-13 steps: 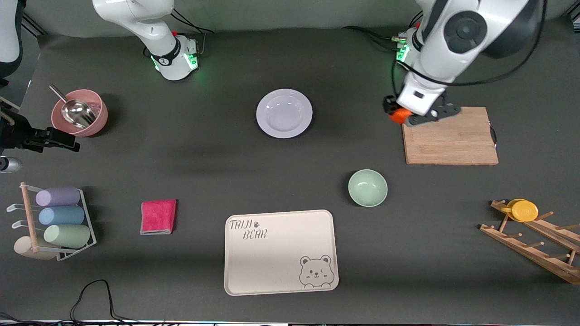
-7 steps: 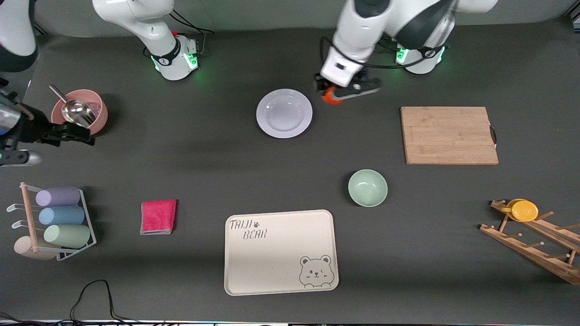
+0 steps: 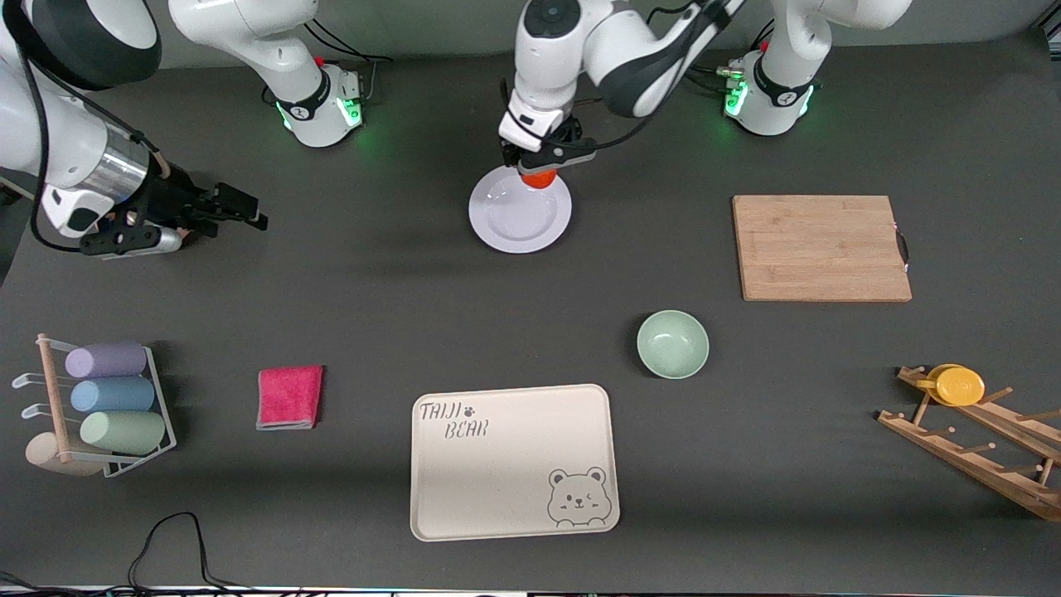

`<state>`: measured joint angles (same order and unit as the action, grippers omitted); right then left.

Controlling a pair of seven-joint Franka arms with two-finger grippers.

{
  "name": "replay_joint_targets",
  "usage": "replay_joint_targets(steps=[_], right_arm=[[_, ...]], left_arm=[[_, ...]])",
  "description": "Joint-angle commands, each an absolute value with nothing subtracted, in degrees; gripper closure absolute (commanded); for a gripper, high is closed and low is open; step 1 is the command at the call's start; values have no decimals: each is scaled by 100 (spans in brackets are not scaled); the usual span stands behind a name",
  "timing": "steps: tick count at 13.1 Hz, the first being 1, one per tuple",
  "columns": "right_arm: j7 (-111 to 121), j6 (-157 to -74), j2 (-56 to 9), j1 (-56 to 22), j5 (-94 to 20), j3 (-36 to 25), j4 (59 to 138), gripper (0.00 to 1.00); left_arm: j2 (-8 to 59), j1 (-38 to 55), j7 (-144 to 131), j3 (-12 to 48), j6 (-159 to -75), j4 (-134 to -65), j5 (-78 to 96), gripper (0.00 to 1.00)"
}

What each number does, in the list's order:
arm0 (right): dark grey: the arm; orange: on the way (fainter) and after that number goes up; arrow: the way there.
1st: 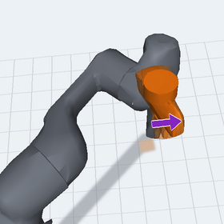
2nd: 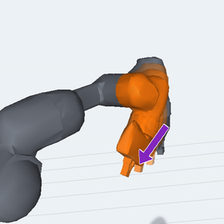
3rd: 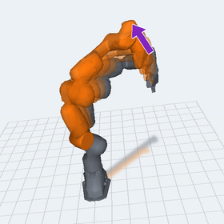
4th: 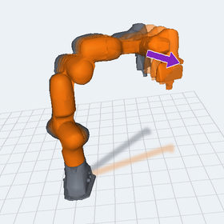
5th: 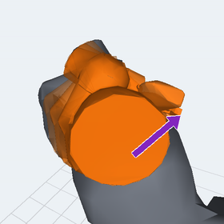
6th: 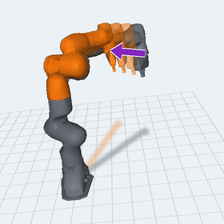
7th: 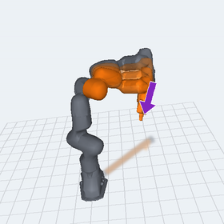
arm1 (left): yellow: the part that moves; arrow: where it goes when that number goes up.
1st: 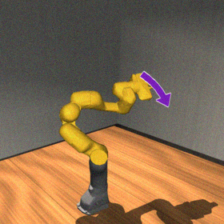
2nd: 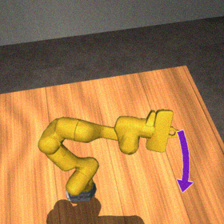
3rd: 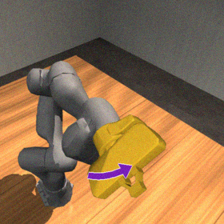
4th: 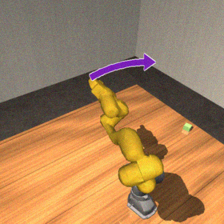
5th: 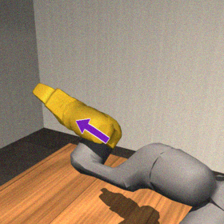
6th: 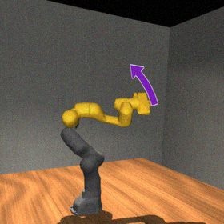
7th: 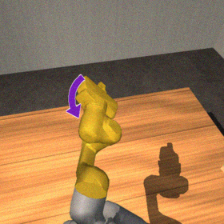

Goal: Place orange and plate with both arms
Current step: 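Carry the orange onto the white plate while the right gripper reaches the plate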

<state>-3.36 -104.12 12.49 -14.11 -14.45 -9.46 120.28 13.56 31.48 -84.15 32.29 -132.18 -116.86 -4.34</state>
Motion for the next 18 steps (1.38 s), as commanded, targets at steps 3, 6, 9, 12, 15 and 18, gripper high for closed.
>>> replay_joint_targets(steps=[3,6,9,12,15,18], right_arm=[[-325,-10872,1538,-1582,-2519,-1019,12734,0],[190,-11055,1538,-1582,-3661,-1020,13137,0],[1438,-11521,1538,-1547,-4812,-1046,13919,0],[2973,-11812,1346,-1538,-6208,-1081,14658,0],[4723,-11830,750,-1547,-7293,-1081,15099,0],[6393,-11751,-85,-1582,-8372,-1072,15284,0]], left_arm=[[2785,3331,-8947,3199,-13456,-10697,-1019,69],[3162,3603,-9550,3190,-13421,-10688,-2034,67],[3480,3708,-10361,3208,-13377,-10608,-2935,64],[3594,3735,-10389,3295,-13377,-10600,-2944,61],[3849,3735,-10380,3322,-13377,-10486,-2962,55],[3946,3735,-10389,3322,-13316,-10319,-2953,1]])
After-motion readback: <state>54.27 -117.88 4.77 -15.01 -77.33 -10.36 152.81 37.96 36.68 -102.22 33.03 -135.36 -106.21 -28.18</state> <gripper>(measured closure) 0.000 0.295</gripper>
